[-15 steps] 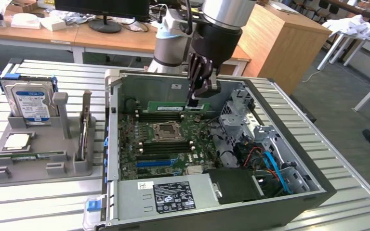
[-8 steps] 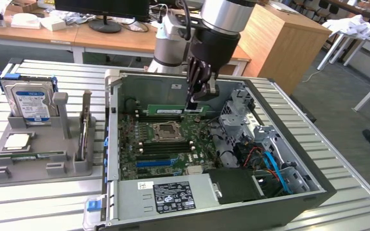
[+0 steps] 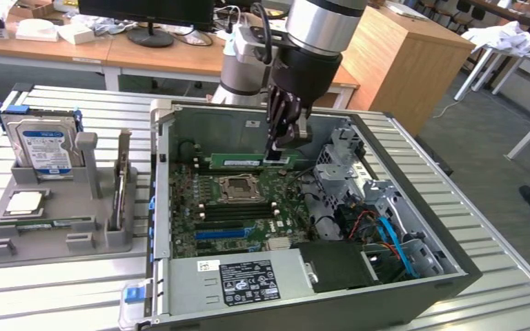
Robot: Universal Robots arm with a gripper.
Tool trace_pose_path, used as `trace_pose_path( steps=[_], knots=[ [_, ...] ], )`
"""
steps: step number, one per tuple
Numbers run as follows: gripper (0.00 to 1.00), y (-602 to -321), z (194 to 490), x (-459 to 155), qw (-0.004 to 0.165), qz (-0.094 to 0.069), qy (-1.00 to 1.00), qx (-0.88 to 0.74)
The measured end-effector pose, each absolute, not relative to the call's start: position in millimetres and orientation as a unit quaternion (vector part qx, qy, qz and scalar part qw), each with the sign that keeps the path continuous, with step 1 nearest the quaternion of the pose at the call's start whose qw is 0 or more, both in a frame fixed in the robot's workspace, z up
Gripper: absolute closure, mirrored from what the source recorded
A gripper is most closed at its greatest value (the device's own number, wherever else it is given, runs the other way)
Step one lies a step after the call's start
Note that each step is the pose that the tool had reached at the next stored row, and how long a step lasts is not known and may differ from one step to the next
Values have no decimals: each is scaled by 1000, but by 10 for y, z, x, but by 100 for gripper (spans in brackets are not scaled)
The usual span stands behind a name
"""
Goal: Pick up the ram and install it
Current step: 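Pick up the ram and move it above insertion slot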
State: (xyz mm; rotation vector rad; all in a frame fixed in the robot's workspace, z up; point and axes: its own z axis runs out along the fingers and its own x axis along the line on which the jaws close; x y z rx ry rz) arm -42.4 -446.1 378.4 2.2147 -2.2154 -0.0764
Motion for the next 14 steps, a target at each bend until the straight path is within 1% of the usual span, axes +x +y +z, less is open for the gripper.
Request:
trace_pose_path(
  steps=[5, 14],
  knots=[
    [89, -4452, 3780, -424, 4, -25, -707, 707],
    [89, -4344, 3772, -424, 3, -25, -707, 707]
  ],
)
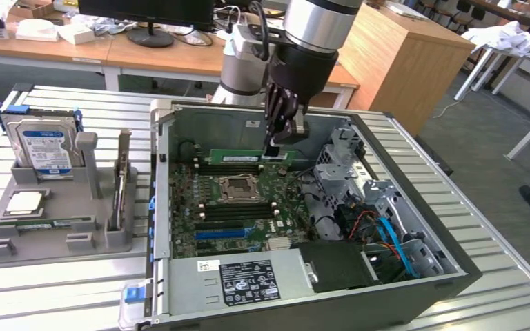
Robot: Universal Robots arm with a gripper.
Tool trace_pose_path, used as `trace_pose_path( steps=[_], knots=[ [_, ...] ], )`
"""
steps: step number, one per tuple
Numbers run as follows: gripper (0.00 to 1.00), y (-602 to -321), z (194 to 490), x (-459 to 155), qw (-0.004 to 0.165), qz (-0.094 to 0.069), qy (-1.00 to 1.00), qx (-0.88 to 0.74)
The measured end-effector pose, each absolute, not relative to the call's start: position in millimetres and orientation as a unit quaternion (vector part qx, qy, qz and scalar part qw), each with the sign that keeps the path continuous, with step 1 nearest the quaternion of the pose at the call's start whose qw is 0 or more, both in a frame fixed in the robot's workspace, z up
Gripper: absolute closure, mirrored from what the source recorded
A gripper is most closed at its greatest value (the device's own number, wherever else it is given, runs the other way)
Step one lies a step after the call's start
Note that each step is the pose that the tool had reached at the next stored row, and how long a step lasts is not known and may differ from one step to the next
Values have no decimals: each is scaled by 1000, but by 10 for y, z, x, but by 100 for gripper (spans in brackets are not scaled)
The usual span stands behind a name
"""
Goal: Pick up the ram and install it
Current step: 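Pick up the ram and move it above insertion slot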
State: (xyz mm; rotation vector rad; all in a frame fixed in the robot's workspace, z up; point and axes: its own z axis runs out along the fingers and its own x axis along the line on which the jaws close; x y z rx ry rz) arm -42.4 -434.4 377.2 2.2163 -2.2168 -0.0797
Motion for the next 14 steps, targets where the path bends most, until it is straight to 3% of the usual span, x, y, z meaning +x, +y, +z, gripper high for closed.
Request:
trace_pose_path(
  steps=[14],
  knots=[
    [89, -4326, 3731, -424, 2, -26, -707, 707]
  ],
)
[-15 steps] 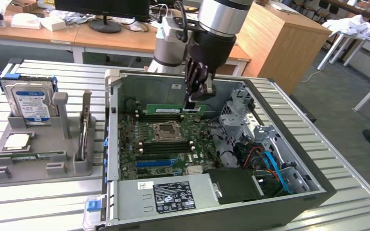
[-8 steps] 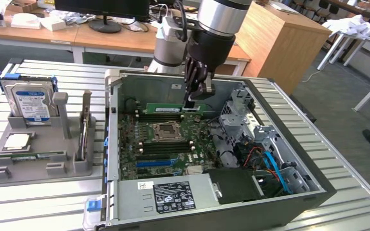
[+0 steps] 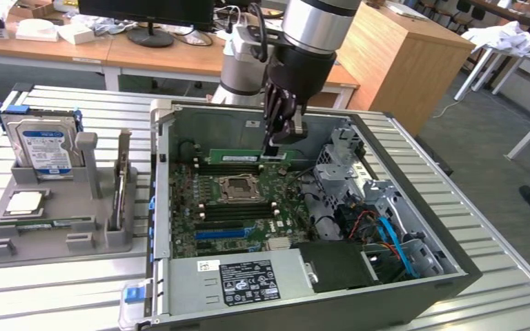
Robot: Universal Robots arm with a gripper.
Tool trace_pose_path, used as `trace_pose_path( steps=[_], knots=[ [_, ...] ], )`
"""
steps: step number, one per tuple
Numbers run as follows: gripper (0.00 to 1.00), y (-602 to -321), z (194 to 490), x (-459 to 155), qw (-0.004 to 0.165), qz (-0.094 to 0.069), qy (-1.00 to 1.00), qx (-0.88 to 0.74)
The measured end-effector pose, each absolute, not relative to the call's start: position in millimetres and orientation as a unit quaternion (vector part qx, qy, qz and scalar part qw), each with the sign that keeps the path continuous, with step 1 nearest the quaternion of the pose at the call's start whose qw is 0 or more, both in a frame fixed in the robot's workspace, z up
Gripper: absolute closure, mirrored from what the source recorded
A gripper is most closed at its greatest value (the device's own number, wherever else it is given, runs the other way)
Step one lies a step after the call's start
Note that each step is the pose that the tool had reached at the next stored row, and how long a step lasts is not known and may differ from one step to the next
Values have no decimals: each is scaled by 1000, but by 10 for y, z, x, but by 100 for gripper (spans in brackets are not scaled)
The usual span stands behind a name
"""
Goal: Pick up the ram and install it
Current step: 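Pick up the ram and move it above insertion slot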
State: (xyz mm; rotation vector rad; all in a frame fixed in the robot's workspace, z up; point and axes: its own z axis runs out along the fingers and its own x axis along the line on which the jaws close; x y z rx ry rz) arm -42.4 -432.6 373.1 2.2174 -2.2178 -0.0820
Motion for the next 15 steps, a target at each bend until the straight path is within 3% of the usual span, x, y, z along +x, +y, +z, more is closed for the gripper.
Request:
trace_pose_path(
  steps=[15],
  knots=[
    [89, -4326, 3546, -424, 2, -26, -707, 707]
  ],
)
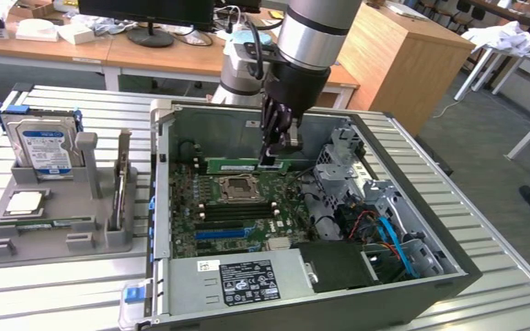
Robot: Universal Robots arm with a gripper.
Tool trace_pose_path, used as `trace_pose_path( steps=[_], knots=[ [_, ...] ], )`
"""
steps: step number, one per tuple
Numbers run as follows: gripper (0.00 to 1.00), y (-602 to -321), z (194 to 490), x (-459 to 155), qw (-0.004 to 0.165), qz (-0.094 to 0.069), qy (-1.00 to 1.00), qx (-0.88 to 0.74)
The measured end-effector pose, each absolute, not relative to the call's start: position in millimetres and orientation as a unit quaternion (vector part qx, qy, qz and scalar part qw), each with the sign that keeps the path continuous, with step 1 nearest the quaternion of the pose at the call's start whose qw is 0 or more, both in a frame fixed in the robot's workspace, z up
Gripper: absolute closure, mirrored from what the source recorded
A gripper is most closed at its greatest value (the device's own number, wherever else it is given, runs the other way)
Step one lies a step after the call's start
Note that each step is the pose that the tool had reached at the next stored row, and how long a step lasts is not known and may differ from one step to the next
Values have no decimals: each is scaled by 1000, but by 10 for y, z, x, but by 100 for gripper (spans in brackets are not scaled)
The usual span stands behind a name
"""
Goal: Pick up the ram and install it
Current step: 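Pick up the ram and move it above insertion slot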
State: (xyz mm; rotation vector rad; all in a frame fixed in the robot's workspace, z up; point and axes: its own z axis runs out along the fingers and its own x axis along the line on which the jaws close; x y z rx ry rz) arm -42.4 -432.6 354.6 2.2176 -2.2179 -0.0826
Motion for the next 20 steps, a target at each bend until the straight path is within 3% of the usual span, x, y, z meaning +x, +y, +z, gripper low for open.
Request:
trace_pose_path(
  steps=[20],
  knots=[
    [89, -4210, 3475, -424, 2, -26, -707, 707]
  ],
)
